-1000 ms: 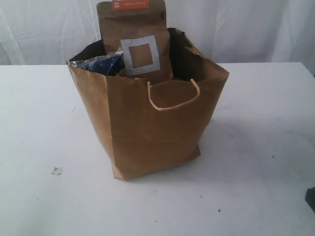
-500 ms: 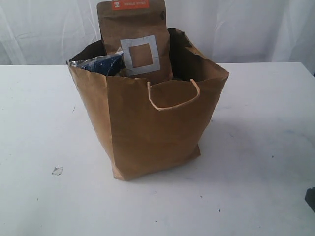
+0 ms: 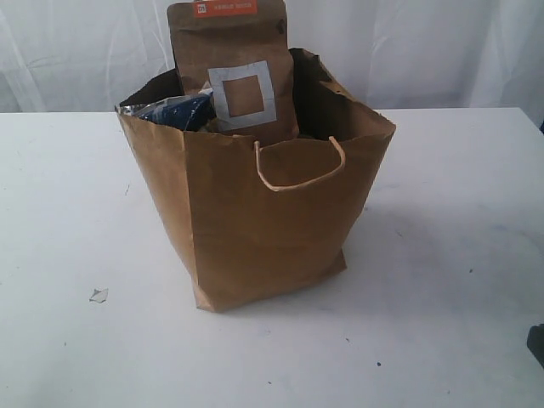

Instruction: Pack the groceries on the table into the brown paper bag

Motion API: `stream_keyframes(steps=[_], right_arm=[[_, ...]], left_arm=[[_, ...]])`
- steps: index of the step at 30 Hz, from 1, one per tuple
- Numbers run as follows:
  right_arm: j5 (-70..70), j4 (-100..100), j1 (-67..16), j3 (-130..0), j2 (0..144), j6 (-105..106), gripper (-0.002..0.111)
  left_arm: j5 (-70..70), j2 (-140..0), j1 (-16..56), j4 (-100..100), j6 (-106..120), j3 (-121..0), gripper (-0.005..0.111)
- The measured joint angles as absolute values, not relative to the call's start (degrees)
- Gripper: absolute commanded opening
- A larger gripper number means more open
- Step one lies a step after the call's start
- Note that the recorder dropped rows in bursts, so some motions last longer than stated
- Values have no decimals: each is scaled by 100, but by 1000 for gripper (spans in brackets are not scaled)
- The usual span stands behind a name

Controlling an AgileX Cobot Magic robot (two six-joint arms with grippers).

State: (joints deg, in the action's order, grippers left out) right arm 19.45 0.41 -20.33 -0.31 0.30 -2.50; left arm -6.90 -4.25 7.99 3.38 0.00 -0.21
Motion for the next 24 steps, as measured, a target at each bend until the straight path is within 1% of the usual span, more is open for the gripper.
stream_keyframes(steps=[24], right_arm=[[1945, 41, -2033, -31, 30, -250, 0]], left_arm=[[-700, -425, 799, 177, 0, -21, 0]])
